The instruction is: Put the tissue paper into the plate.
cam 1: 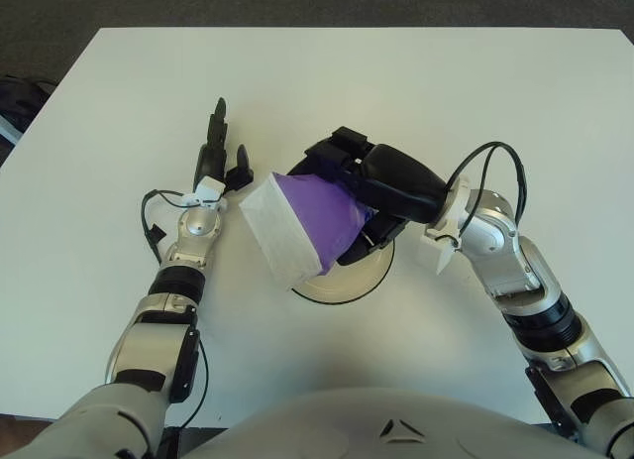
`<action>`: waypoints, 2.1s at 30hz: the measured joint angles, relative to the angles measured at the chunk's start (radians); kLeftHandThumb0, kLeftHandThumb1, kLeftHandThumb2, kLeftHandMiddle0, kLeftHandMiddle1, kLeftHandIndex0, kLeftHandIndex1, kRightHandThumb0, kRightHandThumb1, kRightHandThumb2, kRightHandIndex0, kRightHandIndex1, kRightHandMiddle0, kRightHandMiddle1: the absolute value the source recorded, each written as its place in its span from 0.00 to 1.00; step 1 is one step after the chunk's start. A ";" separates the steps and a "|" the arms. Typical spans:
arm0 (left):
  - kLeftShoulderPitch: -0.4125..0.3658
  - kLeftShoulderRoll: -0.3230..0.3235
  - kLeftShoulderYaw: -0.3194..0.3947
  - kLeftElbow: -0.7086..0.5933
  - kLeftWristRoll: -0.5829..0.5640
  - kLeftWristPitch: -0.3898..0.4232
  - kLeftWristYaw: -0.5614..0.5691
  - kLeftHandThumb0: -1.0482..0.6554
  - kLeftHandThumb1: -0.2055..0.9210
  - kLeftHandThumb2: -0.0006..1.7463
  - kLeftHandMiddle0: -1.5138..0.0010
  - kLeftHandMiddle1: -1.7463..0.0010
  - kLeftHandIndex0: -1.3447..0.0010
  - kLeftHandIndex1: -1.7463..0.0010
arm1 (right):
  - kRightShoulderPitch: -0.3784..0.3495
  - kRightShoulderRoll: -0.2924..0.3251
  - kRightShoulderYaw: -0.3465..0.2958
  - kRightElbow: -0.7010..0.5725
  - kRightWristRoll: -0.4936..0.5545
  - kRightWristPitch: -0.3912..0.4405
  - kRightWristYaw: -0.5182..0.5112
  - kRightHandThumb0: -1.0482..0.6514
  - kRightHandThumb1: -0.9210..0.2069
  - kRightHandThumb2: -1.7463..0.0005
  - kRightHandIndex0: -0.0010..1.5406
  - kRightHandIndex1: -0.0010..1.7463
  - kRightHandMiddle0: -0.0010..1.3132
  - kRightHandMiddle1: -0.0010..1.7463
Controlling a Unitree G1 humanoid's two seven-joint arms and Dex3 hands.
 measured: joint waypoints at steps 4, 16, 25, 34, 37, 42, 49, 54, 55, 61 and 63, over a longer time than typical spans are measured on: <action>0.000 0.000 0.000 0.000 0.000 0.000 0.000 0.06 1.00 0.58 1.00 1.00 1.00 1.00 | 0.000 0.000 0.000 0.000 0.000 0.000 0.000 0.08 0.00 0.63 0.00 0.40 0.00 0.57; 0.001 0.000 0.000 -0.003 0.000 0.002 0.000 0.06 1.00 0.58 1.00 1.00 1.00 1.00 | 0.000 0.000 0.000 0.000 0.000 0.000 0.000 0.08 0.00 0.63 0.00 0.40 0.00 0.57; 0.004 -0.001 0.000 -0.011 0.000 0.004 0.000 0.06 1.00 0.58 1.00 1.00 0.99 1.00 | -0.001 -0.002 0.000 0.002 0.000 0.000 0.001 0.05 0.00 0.69 0.00 0.26 0.00 0.37; 0.050 -0.003 0.007 -0.082 -0.004 0.035 0.000 0.07 1.00 0.59 1.00 1.00 0.99 0.99 | -0.191 -0.199 0.007 0.236 0.026 -0.173 0.221 0.00 0.00 0.88 0.00 0.01 0.00 0.01; 0.051 -0.004 0.011 -0.081 -0.006 0.034 0.000 0.07 1.00 0.60 1.00 1.00 1.00 0.99 | -0.234 -0.245 0.001 0.292 0.027 -0.207 0.251 0.00 0.00 0.90 0.00 0.00 0.00 0.00; 0.051 -0.002 0.013 -0.074 -0.004 0.027 0.000 0.06 1.00 0.61 1.00 1.00 1.00 1.00 | -0.262 -0.264 -0.002 0.345 0.026 -0.276 0.254 0.00 0.00 0.92 0.00 0.00 0.00 0.00; 0.049 -0.001 0.013 -0.067 -0.004 0.024 0.000 0.06 1.00 0.61 1.00 1.00 1.00 1.00 | -0.286 -0.261 0.001 0.369 0.006 -0.342 0.241 0.00 0.01 0.94 0.00 0.00 0.00 0.00; 0.049 -0.001 0.013 -0.067 -0.004 0.024 0.000 0.06 1.00 0.60 1.00 1.00 1.00 1.00 | -0.297 -0.261 0.001 0.379 -0.017 -0.369 0.233 0.00 0.01 0.94 0.00 0.00 0.00 0.00; 0.049 -0.001 0.013 -0.067 -0.004 0.024 0.000 0.06 1.00 0.60 1.00 1.00 1.00 1.00 | -0.298 -0.261 0.001 0.381 -0.021 -0.373 0.231 0.00 0.00 0.94 0.00 0.00 0.00 0.00; 0.049 -0.001 0.013 -0.068 -0.003 0.024 0.000 0.05 1.00 0.60 1.00 1.00 1.00 1.00 | -0.304 -0.261 0.001 0.387 -0.040 -0.397 0.210 0.00 0.00 0.93 0.00 0.00 0.00 0.00; 0.049 -0.001 0.013 -0.068 -0.004 0.024 0.000 0.05 1.00 0.60 1.00 1.00 1.00 1.00 | -0.305 -0.260 0.000 0.389 -0.050 -0.407 0.198 0.00 0.00 0.93 0.00 0.00 0.00 0.00</action>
